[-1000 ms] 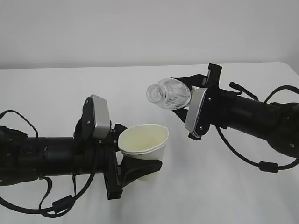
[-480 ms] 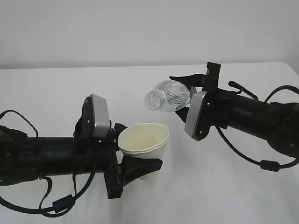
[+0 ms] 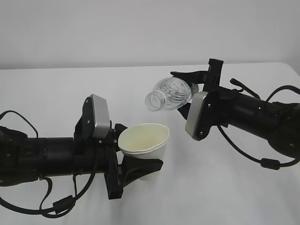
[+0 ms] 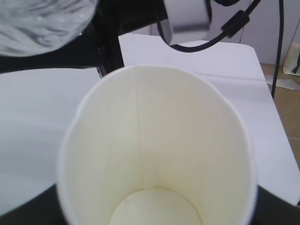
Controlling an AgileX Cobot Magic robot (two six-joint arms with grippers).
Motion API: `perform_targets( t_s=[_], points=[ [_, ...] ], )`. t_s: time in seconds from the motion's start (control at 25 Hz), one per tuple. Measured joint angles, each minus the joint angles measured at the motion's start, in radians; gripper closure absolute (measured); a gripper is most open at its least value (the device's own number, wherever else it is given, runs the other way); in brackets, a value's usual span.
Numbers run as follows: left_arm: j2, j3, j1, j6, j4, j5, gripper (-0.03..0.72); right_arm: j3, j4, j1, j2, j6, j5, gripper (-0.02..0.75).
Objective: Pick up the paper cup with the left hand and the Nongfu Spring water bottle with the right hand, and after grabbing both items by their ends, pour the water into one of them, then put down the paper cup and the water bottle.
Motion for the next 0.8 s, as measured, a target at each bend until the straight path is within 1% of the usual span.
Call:
perform_targets(
  t_s=[0.6,0.8],
  points=[
    [0.000,0.000,0.000,0.000,-0.002,-0.002,0.242,0.000,0.020,0.000,0.000,-0.119,0.000,0.283],
    [0.000,0.000,0.000,0.000,-0.002,-0.016,0.242,0.000,0.024,0.000,0.000,-0.131,-0.006,0.283]
  ],
)
